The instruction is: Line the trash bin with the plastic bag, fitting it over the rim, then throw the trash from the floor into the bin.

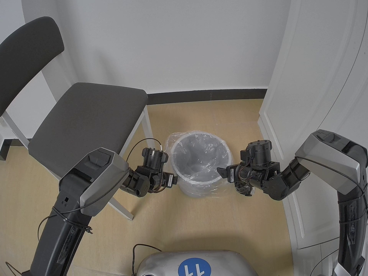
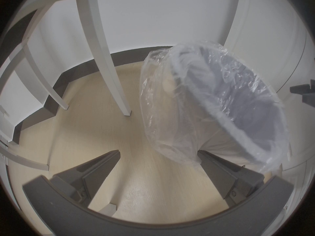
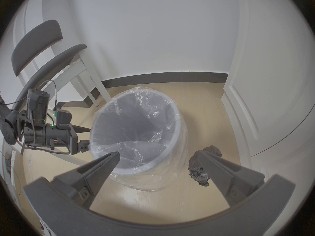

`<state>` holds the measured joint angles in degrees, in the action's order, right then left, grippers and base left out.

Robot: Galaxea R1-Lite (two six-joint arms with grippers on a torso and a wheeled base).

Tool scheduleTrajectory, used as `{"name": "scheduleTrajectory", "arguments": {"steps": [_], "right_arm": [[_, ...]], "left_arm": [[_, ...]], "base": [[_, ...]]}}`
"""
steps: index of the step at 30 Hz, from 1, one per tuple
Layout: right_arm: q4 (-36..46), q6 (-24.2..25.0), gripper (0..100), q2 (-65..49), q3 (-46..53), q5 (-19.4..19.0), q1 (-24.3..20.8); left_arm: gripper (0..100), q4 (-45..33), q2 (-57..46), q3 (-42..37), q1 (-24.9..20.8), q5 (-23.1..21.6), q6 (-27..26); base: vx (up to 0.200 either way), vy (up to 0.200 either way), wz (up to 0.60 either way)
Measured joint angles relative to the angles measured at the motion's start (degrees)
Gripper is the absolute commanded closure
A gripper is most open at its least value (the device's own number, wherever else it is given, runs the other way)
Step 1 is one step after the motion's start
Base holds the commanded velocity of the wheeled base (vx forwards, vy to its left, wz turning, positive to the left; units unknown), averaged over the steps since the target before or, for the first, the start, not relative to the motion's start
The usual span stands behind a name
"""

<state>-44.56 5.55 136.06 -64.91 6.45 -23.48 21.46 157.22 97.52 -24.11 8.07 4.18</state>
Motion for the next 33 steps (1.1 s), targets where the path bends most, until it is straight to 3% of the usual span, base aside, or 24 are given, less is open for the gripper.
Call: {"name": "scheduleTrajectory", "arguments": {"steps": [11,20,33], "right_arm": [[0.46,-0.02,0,1.48,-1.37,-0.60,1.02],[4.05,-0.51,0,4.22,-1.84,-4.18,1.93],[4.88,-0.43,0,8.90,-5.97,-4.34,2.67]], "left_arm": [[0,-6.33,2.58,4.35,0.63,-3.34,-0.11],[0,-6.33,2.97,5.10,0.59,-3.45,0.05],[0,-5.75,3.00,4.73,0.55,-3.15,0.24]], "base": [[0.000,0.000,0.00],[0.000,0.000,0.00],[0.000,0.000,0.00]]}}
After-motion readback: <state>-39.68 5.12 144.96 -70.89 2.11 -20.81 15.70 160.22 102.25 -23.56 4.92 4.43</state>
